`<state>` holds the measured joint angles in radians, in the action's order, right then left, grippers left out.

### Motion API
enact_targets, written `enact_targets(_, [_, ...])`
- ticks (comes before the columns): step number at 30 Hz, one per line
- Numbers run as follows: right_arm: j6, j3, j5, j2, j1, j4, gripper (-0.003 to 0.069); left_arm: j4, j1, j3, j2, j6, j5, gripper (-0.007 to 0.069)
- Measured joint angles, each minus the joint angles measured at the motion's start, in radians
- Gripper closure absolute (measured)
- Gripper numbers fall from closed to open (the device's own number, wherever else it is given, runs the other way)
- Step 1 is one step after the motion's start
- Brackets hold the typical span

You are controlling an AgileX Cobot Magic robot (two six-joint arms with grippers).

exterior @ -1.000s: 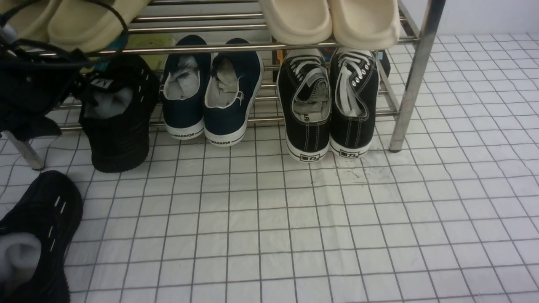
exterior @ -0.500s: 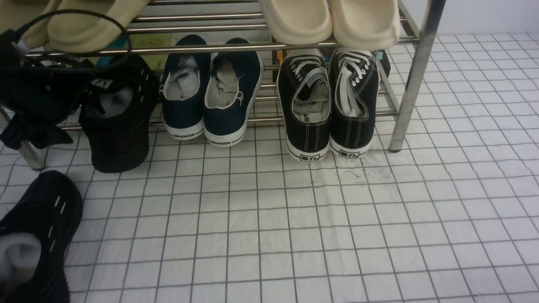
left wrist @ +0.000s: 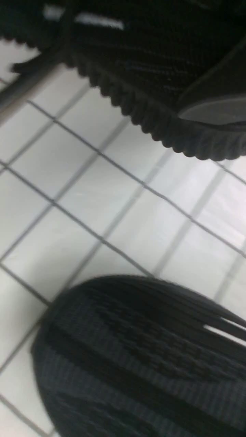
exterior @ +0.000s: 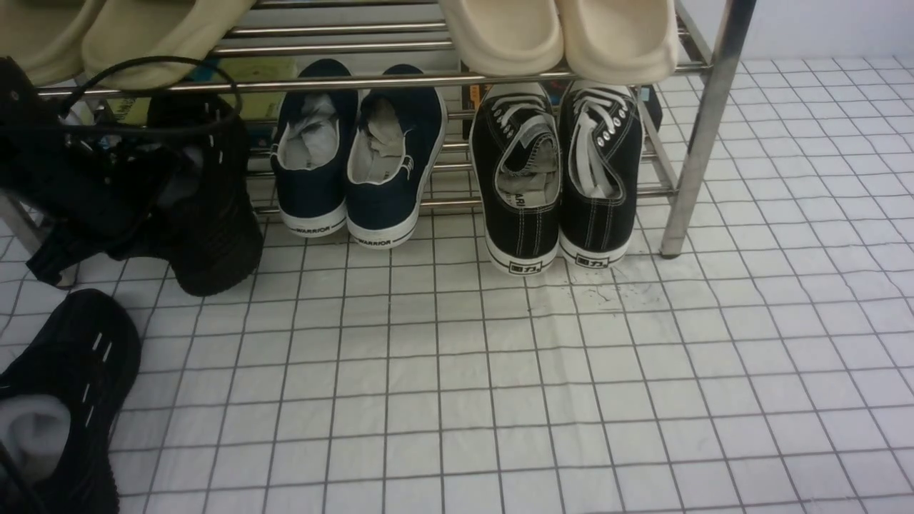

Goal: Take the shoes off the shelf with your hand from the white checkered tablecloth.
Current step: 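Set the held shoe down on the floor in front of the rack with the left gripper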

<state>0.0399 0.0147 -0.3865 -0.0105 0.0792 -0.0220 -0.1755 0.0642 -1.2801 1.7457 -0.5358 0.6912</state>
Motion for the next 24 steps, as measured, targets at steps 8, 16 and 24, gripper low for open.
enact_targets(8, [0.0,0.0,0.0,0.0,0.0,0.0,0.042,0.005,-0.001,0.011,-0.184,0.131,0.314,0.0609])
enact_targets(16, [0.0,0.0,0.0,0.0,0.0,0.0,0.042,0.01,-0.001,0.219,-0.381,0.143,0.388,0.0608])
enact_targets(24, [0.0,0.0,0.0,0.0,0.0,0.0,0.042,0.01,-0.001,0.44,-0.525,0.107,0.33,0.0607])
